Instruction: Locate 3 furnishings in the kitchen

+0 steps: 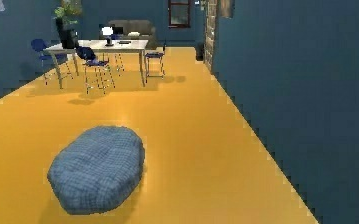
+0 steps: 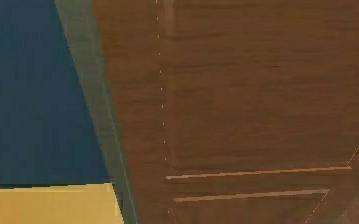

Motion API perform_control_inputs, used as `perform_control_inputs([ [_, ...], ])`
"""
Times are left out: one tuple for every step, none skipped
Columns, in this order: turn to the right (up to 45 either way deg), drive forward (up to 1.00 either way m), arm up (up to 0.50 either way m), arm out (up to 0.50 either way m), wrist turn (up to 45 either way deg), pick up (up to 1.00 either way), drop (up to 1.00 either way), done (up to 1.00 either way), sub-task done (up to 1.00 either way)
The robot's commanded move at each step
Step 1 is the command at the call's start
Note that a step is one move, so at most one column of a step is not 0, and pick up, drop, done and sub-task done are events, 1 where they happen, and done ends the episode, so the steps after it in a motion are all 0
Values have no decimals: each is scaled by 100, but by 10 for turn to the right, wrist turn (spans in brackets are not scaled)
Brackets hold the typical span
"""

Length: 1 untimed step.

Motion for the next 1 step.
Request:
perform_control_inputs([
  [-150,0,0,0,0,0,0,0,0],
])
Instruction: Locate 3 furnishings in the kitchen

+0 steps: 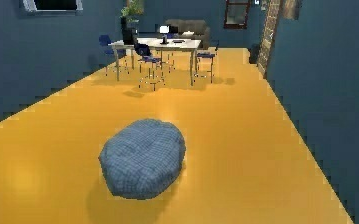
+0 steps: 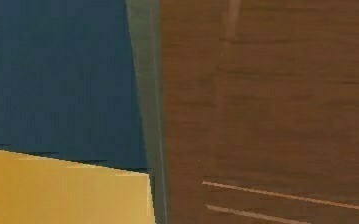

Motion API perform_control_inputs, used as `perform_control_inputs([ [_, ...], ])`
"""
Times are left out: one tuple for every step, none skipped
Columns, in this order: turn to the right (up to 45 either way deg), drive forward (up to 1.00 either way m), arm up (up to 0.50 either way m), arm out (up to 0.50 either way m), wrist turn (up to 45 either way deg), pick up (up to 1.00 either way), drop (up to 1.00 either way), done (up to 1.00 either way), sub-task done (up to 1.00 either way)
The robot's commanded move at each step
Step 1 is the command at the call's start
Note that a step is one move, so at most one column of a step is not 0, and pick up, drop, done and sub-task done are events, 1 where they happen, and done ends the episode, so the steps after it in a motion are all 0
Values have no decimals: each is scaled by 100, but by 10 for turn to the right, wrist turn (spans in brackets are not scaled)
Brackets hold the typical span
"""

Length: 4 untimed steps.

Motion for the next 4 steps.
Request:
perform_control_inputs([
  [-30,0,0,0,0,0,0,0,0],
  [0,50,0,0,0,0,0,0,0],
  [450,0,0,0,0,0,0,0,0],
  [150,0,0,0,0,0,0,0,0],
])
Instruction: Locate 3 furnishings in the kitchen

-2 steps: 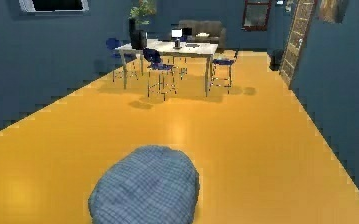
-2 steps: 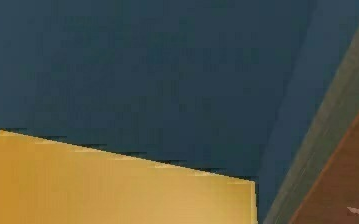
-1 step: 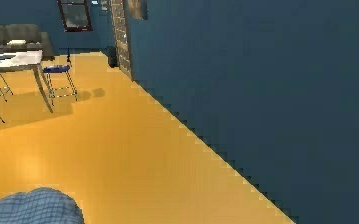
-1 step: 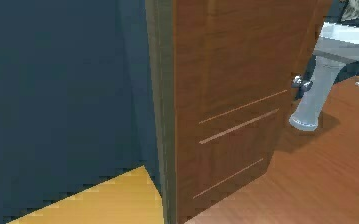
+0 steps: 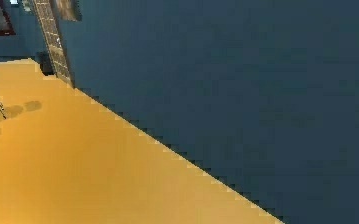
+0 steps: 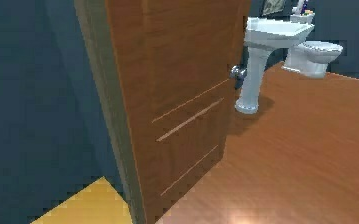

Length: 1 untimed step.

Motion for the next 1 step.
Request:
perform_control_inputs([
  [0,80,0,0,0,0,0,0,0],
])
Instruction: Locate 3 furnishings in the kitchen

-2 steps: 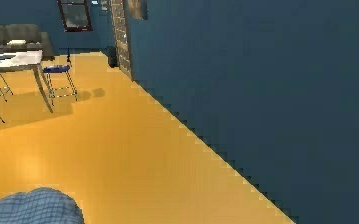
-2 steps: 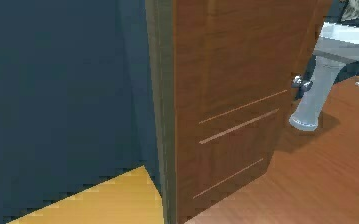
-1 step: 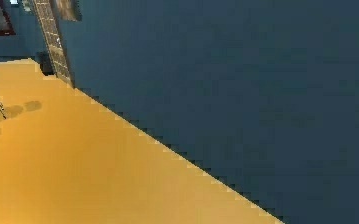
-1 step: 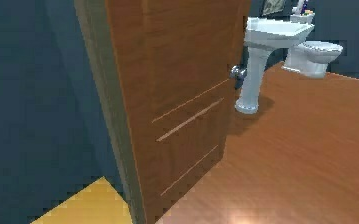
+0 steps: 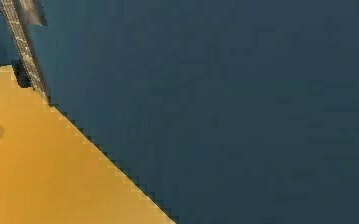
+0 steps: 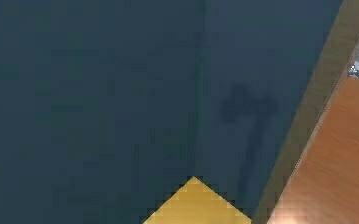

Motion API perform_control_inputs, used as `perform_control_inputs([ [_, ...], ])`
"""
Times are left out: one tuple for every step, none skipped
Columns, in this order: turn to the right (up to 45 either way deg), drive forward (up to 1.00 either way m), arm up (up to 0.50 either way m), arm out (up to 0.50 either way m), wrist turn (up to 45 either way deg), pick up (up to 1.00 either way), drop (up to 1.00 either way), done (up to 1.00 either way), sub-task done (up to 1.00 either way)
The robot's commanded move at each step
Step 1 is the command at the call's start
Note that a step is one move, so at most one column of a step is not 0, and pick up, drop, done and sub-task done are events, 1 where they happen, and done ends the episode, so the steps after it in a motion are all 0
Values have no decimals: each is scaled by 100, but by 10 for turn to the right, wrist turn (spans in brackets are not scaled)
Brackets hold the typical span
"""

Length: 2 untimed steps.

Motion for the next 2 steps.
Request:
perform_control_inputs([
  [-450,0,0,0,0,0,0,0,0],
  [0,100,0,0,0,0,0,0,0],
])
